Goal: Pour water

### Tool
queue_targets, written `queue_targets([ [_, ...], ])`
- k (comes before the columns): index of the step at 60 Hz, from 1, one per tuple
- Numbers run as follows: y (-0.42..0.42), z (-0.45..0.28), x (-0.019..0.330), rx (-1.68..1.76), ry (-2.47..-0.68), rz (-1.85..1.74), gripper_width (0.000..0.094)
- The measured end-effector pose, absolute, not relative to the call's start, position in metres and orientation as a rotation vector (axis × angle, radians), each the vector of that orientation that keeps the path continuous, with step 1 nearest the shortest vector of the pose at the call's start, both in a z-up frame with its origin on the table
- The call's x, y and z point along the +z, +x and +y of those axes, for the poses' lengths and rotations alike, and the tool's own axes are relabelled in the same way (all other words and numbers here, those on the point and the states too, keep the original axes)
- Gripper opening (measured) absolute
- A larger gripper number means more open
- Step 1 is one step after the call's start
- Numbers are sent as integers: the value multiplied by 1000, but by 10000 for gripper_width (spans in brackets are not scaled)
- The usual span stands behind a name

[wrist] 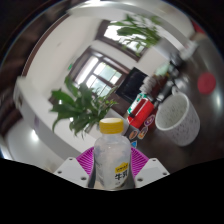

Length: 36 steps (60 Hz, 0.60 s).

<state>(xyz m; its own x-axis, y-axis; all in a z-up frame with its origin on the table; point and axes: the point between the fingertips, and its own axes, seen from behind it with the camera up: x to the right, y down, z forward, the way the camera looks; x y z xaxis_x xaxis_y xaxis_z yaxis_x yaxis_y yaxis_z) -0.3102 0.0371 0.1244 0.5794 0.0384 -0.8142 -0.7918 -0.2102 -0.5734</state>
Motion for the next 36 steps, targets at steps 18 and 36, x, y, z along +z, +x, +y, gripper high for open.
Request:
queue_targets([
  [18,-255,38,144,1382,-1119,1277,460],
  [36,-237,32,153,1542,-850,1511,460],
])
